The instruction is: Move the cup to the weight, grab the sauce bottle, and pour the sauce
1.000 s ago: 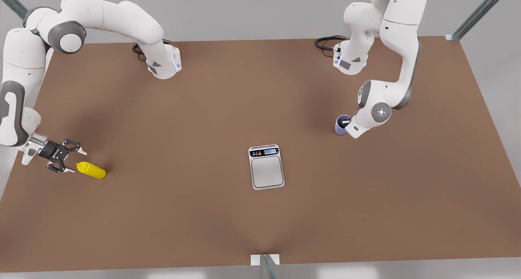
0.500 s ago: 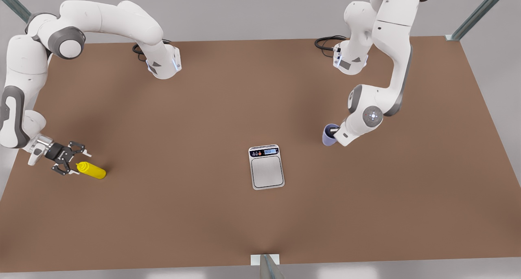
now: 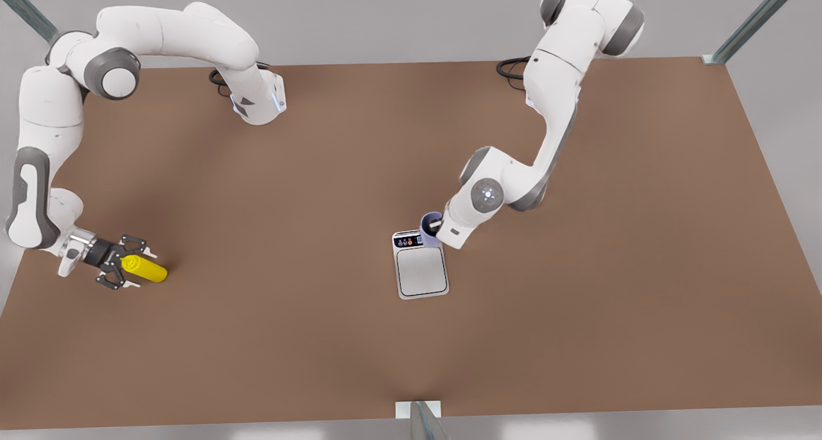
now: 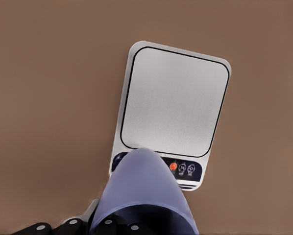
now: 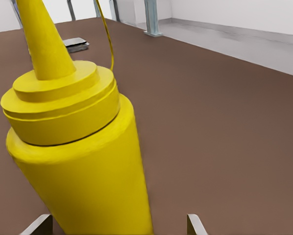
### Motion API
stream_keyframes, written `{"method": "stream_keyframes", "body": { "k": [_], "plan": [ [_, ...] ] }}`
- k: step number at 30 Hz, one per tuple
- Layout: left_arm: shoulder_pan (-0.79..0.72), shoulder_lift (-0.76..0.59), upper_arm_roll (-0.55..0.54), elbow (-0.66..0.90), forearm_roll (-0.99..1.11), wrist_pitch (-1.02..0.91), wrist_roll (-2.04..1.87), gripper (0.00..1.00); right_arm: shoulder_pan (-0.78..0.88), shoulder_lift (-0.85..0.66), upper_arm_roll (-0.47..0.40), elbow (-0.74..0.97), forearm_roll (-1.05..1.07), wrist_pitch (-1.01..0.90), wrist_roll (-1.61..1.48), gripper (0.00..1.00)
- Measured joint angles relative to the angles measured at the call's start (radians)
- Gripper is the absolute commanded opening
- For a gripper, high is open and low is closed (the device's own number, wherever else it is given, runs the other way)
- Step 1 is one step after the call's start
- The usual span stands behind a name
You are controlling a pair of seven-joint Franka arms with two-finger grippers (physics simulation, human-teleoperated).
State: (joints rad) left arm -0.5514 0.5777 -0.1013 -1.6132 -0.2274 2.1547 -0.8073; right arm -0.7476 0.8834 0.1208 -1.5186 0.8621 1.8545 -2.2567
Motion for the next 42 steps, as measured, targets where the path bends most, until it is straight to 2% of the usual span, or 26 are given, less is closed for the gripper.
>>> {"method": "stream_keyframes", "body": {
  "k": [4, 8, 9, 11, 12, 13, 15, 17, 29, 33, 36, 37, 39, 41, 42],
  "plan": [
    [-0.046, 0.135, 0.002, 0.166, 0.01, 0.0, -0.108, 0.27, 0.019, 0.0, 0.005, 0.0, 0.0, 0.0, 0.001, 1.0],
    [-0.053, 0.21, 0.002, 0.253, 0.022, 0.0, -0.151, 0.28, 0.025, 0.0, 0.008, 0.0, 0.0, 0.0, 0.0, 1.0],
    [-0.053, 0.211, 0.002, 0.254, 0.024, 0.0, -0.152, 0.38, 0.025, 0.0, 0.008, 0.0, 0.0, -0.001, 0.0, 1.0],
    [-0.056, 0.212, 0.002, 0.254, 0.025, 0.001, -0.152, 0.43, 0.024, 0.0, 0.008, 0.0, 0.0, -0.001, 0.0, 0.88],
    [-0.056, 0.212, 0.002, 0.254, 0.028, 0.001, -0.153, 0.48, 0.024, 0.0, 0.007, 0.0, -0.001, -0.001, 0.0, 0.76],
    [-0.058, 0.212, 0.002, 0.254, 0.031, 0.001, -0.153, 0.52, 0.024, 0.0, 0.007, 0.0, -0.002, -0.001, 0.0, 0.72],
    [-0.057, 0.211, 0.002, 0.254, 0.036, 0.001, -0.151, 0.76, 0.023, 0.0, 0.008, 0.0, -0.002, -0.001, -0.001, 0.67],
    [-0.056, 0.207, 0.002, 0.256, 0.038, -0.001, -0.151, 0.83, 0.024, 0.0, 0.008, 0.0, -0.002, -0.001, 0.0, 0.66],
    [-0.055, 0.156, 0.005, 0.259, 0.034, -0.085, -0.156, 0.84, 0.022, 0.0, 0.007, 0.002, -0.002, -0.001, 0.005, 0.58],
    [-0.04, 0.121, 0.022, 0.3, 0.029, -0.192, -0.137, 0.84, 0.022, -0.001, 0.008, 0.013, -0.002, -0.003, 0.016, 0.57],
    [0.094, -0.02, 0.039, 0.301, 0.014, -0.395, 0.005, 0.84, 0.047, -0.018, 0.01, 0.055, -0.01, -0.017, 0.052, 0.56],
    [0.13, -0.065, 0.084, 0.293, 0.005, -0.461, 0.06, 0.85, 0.08, -0.031, 0.01, 0.072, -0.016, -0.023, 0.084, 0.56],
    [0.134, -0.123, 0.276, 0.275, -0.006, -0.552, 0.271, 0.85, 0.146, -0.048, 0.01, 0.154, -0.082, -0.023, 0.198, 0.56],
    [0.136, -0.193, 0.505, 0.185, -0.014, -0.553, 0.53, 0.86, 0.274, -0.069, 0.009, 0.243, -0.168, -0.017, 0.351, 0.56],
    [0.135, -0.206, 0.613, 0.176, -0.017, -0.564, 0.645, 0.91, 0.338, -0.073, 0.007, 0.264, -0.201, -0.009, 0.428, 0.56]
  ]
}}
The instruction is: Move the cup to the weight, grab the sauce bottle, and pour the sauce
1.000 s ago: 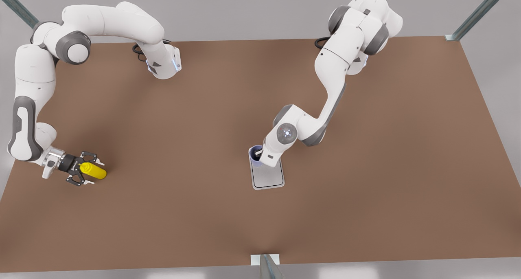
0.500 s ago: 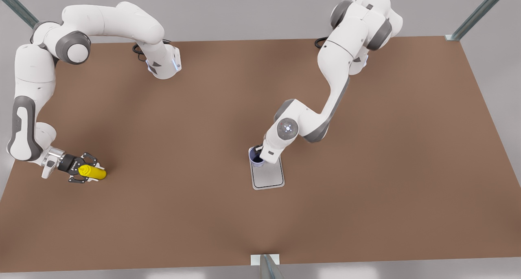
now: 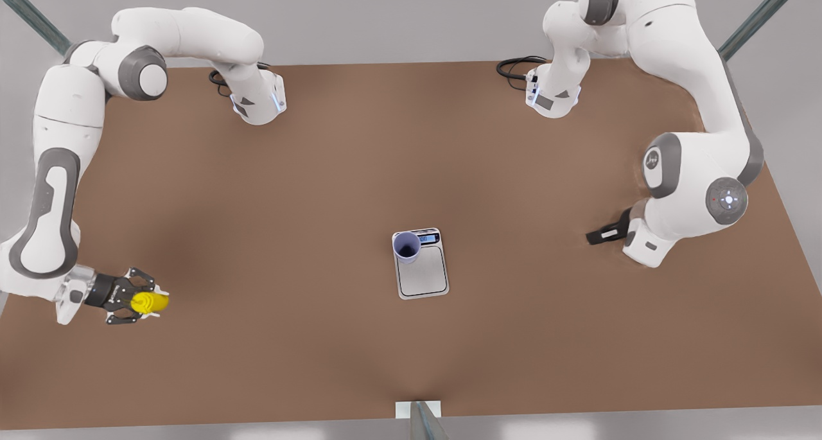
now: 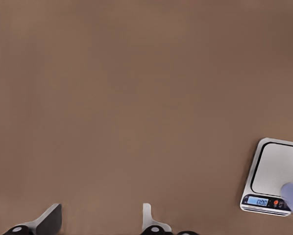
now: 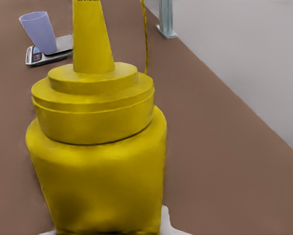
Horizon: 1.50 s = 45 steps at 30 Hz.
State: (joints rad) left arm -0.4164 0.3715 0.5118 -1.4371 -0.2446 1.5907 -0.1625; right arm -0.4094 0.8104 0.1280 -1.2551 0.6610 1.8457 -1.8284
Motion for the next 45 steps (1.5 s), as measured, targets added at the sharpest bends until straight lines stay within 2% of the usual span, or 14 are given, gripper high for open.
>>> {"method": "stream_keyframes", "body": {
  "k": [2, 3, 5, 6, 7, 8, 9, 10, 13, 17, 20, 28, 35, 45],
  "plan": [
    [0.009, -0.002, 0.136, 0.016, -0.002, -0.005, 0.137, 1.0, 0.13, -0.023, -0.006, 0.031, -0.049, 0.053, 0.117, 0.56],
    [0.046, -0.009, 0.178, 0.038, -0.003, -0.029, 0.172, 1.0, 0.199, -0.035, -0.006, 0.034, -0.092, 0.094, 0.187, 0.56],
    [0.245, -0.091, -0.056, 0.062, 0.006, -0.061, 0.206, 1.0, 0.342, -0.079, 0.001, 0.034, -0.293, 0.174, 0.441, 0.56],
    [0.375, -0.126, -0.255, 0.057, 0.04, -0.056, 0.198, 1.0, 0.396, -0.08, 0.001, 0.034, -0.326, 0.18, 0.525, 0.56],
    [0.37, -0.174, -0.323, -0.003, 0.086, 0.0, 0.196, 1.0, 0.467, -0.093, 0.003, 0.031, -0.406, 0.225, 0.642, 0.56],
    [0.377, -0.279, -0.347, -0.153, 0.122, 0.124, 0.195, 1.0, 0.509, -0.106, 0.015, 0.023, -0.492, 0.242, 0.761, 0.56],
    [0.407, -0.326, -0.374, -0.18, 0.148, 0.09, 0.193, 1.0, 0.517, -0.122, 0.084, -0.005, -0.622, 0.275, 0.885, 0.56],
    [0.429, -0.322, -0.39, -0.174, 0.169, 0.06, 0.194, 1.0, 0.517, -0.174, 0.168, -0.105, -0.792, 0.349, 1.078, 0.56],
    [0.421, -0.3, -0.391, -0.172, 0.201, 0.066, 0.188, 1.0, 0.518, -0.284, 0.308, -0.333, -1.169, 0.475, 1.509, 0.56],
    [0.372, -0.294, -0.397, -0.174, 0.216, 0.057, 0.18, 1.0, 0.591, -0.361, 0.361, -0.474, -1.562, 0.419, 1.804, 0.56],
    [0.327, -0.29, -0.398, -0.172, 0.22, 0.058, 0.101, 1.0, 0.721, -0.366, 0.361, -0.495, -1.754, 0.236, 1.83, 0.56],
    [0.328, -0.262, -0.398, -0.172, 0.221, 0.058, 0.11, 1.0, 0.885, -0.267, 0.358, -0.478, -2.136, -0.12, 1.83, 0.56],
    [0.335, -0.256, -0.398, -0.172, 0.209, 0.058, 0.11, 1.0, 0.938, -0.174, 0.355, -0.469, -2.306, -0.317, 1.896, 0.56],
    [0.333, -0.256, -0.398, -0.172, 0.206, 0.054, 0.112, 1.0, 0.986, -0.075, 0.354, -0.447, -2.439, -0.411, 1.913, 0.56]
  ]
}}
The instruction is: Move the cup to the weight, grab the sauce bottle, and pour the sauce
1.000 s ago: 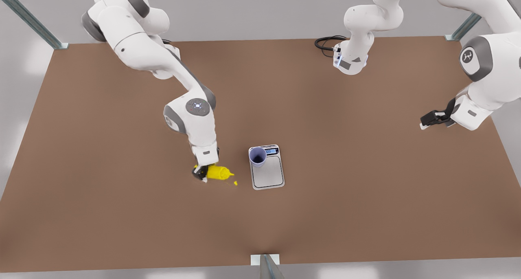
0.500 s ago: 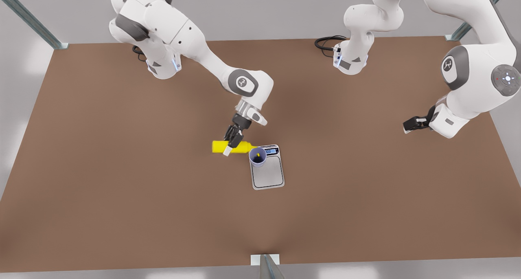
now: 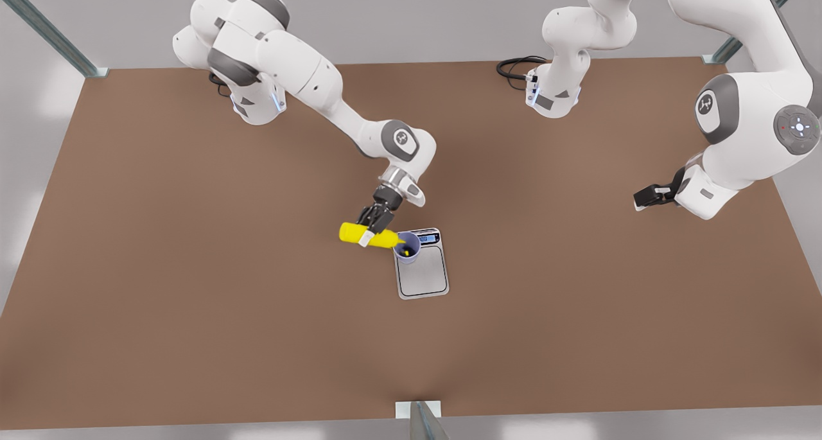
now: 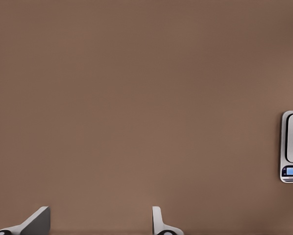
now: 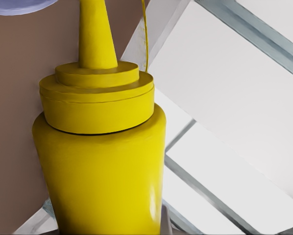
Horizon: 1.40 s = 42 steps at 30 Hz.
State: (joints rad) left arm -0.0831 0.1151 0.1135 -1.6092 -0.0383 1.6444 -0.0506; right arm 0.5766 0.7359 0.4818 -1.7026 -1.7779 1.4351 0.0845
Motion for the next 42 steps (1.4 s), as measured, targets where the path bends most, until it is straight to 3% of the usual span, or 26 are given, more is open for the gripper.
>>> {"method": "stream_keyframes", "body": {
  "k": [14, 18, 23, 33, 39, 42],
  "plan": [
    [-0.002, 0.002, 0.0, 0.001, -0.013, 0.0, -0.009, 1.0, -0.009, 0.011, -0.008, 0.004, -0.021, -0.016, -0.003, 0.56],
    [-0.005, 0.002, 0.0, 0.008, -0.014, 0.0, -0.011, 1.0, -0.035, -0.004, -0.004, 0.053, 0.072, -0.006, -0.004, 0.56],
    [-0.006, 0.003, -0.002, 0.008, -0.015, 0.0, -0.012, 1.0, -0.161, -0.048, 0.001, 0.142, 0.39, 0.142, -0.013, 0.56],
    [-0.006, 0.004, -0.005, 0.008, -0.017, 0.0, -0.015, 1.0, -0.473, -0.051, -0.019, 0.293, 1.087, 0.487, -0.554, 0.56],
    [-0.005, 0.011, -0.02, 0.021, -0.017, 0.0, -0.034, 1.0, -0.478, -0.06, -0.288, 0.305, 1.753, 0.646, -1.22, 0.56],
    [-0.007, 0.012, -0.02, 0.021, -0.017, 0.0, -0.034, 1.0, -0.484, -0.055, -0.377, 0.282, 2.069, 0.661, -1.535, 0.56]
  ]
}}
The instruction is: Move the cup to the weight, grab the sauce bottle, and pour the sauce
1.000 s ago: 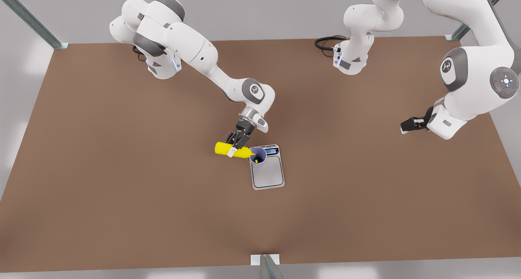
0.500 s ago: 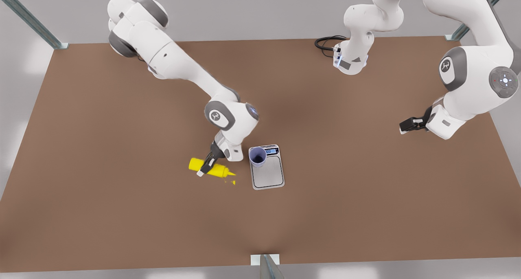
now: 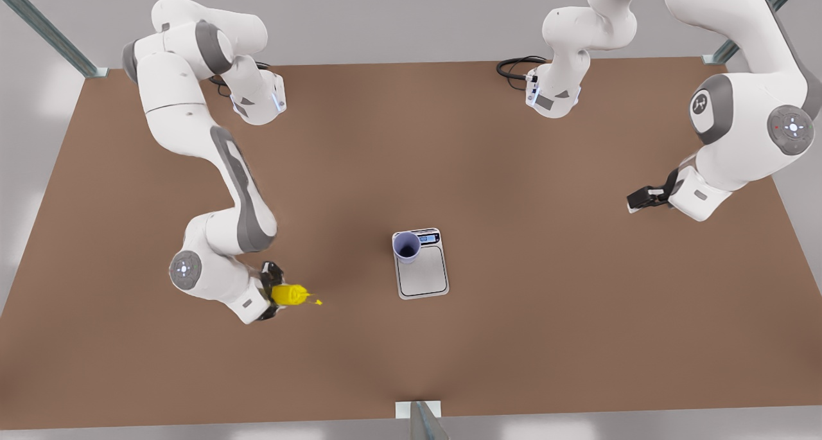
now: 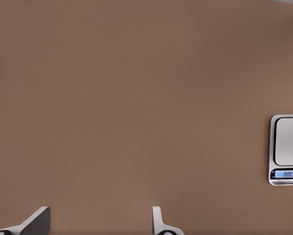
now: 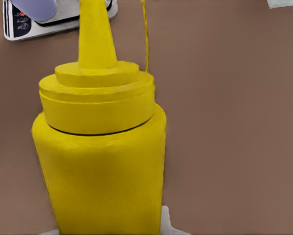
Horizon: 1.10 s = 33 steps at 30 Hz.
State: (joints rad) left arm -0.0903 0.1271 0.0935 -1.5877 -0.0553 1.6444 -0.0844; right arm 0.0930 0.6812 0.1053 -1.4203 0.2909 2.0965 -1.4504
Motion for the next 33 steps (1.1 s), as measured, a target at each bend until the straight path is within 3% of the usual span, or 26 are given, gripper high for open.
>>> {"method": "stream_keyframes", "body": {
  "k": [5, 13, 18, 33],
  "plan": [
    [0.001, 0.0, 0.0, 0.0, 0.0, 0.0, 0.0, 1.0, -0.123, 0.006, -0.029, -0.093, 0.422, -0.097, -0.589, 0.56],
    [0.001, -0.001, 0.0, 0.0, 0.0, 0.0, 0.0, 1.0, -0.243, 0.147, -0.036, -0.098, 0.771, -0.401, -0.599, 0.55],
    [0.001, 0.0, 0.0, 0.0, 0.0, 0.0, 0.0, 1.0, -0.26, 0.158, -0.038, -0.101, 0.855, -0.382, -0.831, 0.55],
    [0.001, 0.007, 0.0, 0.029, 0.006, -0.001, 0.019, 1.0, -0.256, 0.204, -0.039, -0.095, 0.851, -0.26, -0.826, 0.57]
  ]
}}
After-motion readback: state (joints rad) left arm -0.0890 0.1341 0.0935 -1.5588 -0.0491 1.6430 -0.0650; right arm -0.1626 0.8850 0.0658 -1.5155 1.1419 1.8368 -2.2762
